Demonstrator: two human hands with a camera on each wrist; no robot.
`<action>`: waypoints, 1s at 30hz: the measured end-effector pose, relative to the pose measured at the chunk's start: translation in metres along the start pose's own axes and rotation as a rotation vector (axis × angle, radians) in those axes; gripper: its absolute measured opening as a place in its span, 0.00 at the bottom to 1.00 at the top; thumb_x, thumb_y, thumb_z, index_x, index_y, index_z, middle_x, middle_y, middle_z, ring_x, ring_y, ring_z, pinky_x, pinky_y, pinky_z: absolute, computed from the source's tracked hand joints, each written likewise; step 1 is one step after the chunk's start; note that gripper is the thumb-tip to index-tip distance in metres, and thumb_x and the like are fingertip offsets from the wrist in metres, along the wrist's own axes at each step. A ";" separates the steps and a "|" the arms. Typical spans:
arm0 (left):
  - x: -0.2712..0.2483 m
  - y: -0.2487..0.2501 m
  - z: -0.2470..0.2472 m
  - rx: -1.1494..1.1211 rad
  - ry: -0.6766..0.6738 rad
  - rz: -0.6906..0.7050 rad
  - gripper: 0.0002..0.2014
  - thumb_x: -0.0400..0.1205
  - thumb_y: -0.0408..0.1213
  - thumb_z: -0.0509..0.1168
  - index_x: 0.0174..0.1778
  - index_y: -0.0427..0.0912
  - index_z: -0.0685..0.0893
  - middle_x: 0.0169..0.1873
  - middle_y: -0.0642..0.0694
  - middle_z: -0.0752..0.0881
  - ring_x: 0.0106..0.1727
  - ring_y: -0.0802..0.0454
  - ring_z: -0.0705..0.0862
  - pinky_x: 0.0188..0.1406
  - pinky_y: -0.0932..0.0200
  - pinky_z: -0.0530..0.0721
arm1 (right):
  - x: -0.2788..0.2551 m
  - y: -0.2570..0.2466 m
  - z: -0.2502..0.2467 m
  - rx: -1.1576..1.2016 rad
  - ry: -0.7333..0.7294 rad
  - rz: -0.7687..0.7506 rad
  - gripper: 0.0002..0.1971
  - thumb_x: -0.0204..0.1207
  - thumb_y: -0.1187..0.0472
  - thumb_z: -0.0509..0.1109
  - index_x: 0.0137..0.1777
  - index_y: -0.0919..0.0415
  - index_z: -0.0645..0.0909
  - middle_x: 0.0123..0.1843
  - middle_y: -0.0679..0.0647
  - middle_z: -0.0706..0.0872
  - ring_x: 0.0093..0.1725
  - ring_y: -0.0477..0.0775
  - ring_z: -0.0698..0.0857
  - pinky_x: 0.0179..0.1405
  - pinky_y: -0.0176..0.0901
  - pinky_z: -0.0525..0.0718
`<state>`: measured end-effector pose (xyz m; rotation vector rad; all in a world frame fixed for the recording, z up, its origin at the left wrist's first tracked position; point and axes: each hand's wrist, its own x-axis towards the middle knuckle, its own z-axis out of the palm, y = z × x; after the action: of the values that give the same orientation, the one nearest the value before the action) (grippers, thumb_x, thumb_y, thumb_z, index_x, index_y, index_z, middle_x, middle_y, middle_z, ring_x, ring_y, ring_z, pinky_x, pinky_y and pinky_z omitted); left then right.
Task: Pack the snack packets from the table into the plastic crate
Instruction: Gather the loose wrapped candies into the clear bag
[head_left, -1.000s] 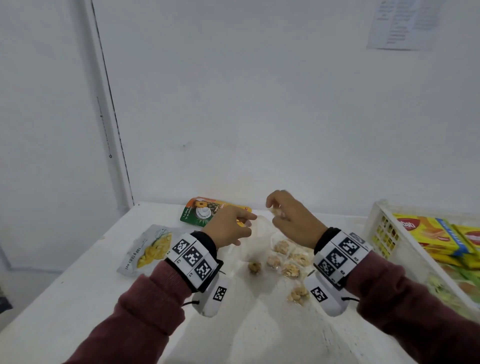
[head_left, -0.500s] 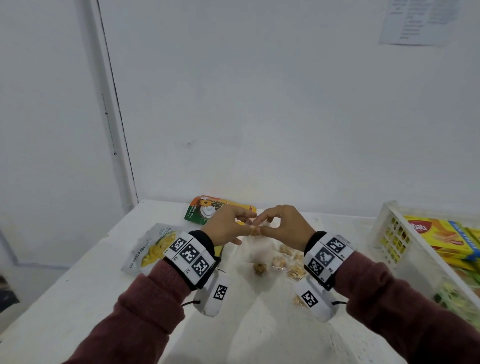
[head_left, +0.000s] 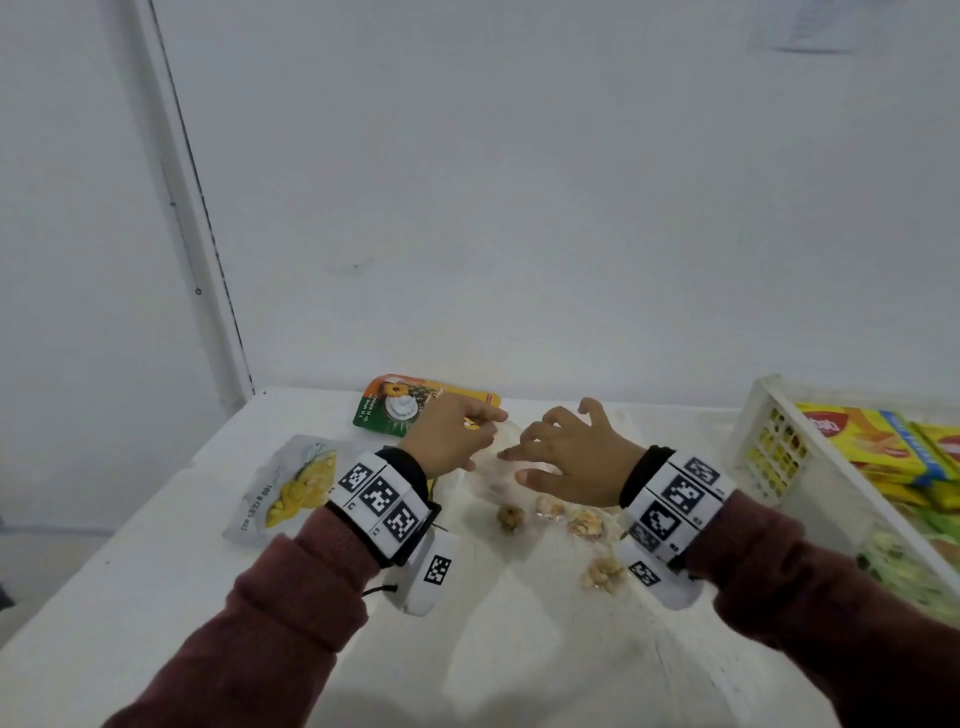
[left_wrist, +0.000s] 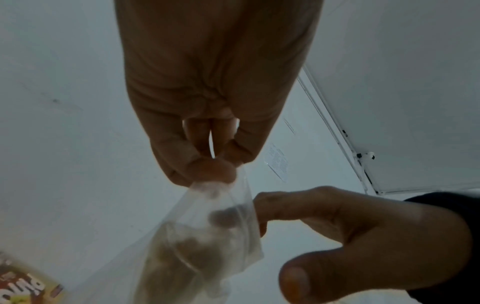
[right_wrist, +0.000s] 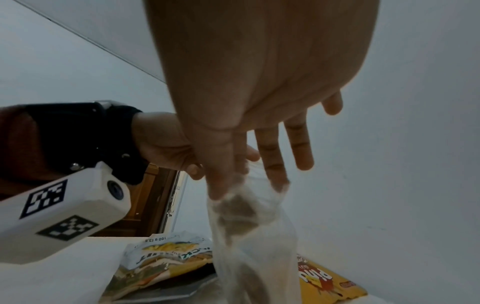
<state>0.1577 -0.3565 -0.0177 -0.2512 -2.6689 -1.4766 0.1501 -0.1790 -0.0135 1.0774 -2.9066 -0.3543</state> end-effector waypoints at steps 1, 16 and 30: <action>0.001 0.001 0.001 -0.011 0.003 0.010 0.14 0.80 0.27 0.60 0.59 0.38 0.85 0.51 0.45 0.82 0.33 0.60 0.78 0.19 0.74 0.78 | -0.002 0.000 -0.002 -0.067 0.006 -0.002 0.24 0.82 0.39 0.47 0.78 0.37 0.59 0.71 0.45 0.71 0.73 0.52 0.64 0.74 0.61 0.50; 0.005 0.004 -0.007 0.022 0.019 0.012 0.14 0.81 0.26 0.58 0.54 0.35 0.87 0.49 0.43 0.83 0.32 0.62 0.77 0.19 0.75 0.77 | 0.006 0.011 0.008 0.084 0.255 0.061 0.15 0.78 0.45 0.64 0.64 0.44 0.78 0.57 0.49 0.76 0.60 0.51 0.74 0.60 0.49 0.57; 0.002 0.002 -0.013 0.219 0.061 0.031 0.14 0.80 0.27 0.61 0.58 0.36 0.86 0.57 0.41 0.86 0.51 0.48 0.85 0.43 0.67 0.78 | -0.004 0.016 -0.011 0.516 0.320 0.061 0.16 0.76 0.62 0.70 0.63 0.52 0.76 0.50 0.47 0.82 0.40 0.49 0.83 0.51 0.41 0.76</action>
<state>0.1563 -0.3663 -0.0082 -0.2265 -2.7335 -1.1502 0.1438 -0.1668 0.0008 0.9674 -2.7814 0.5506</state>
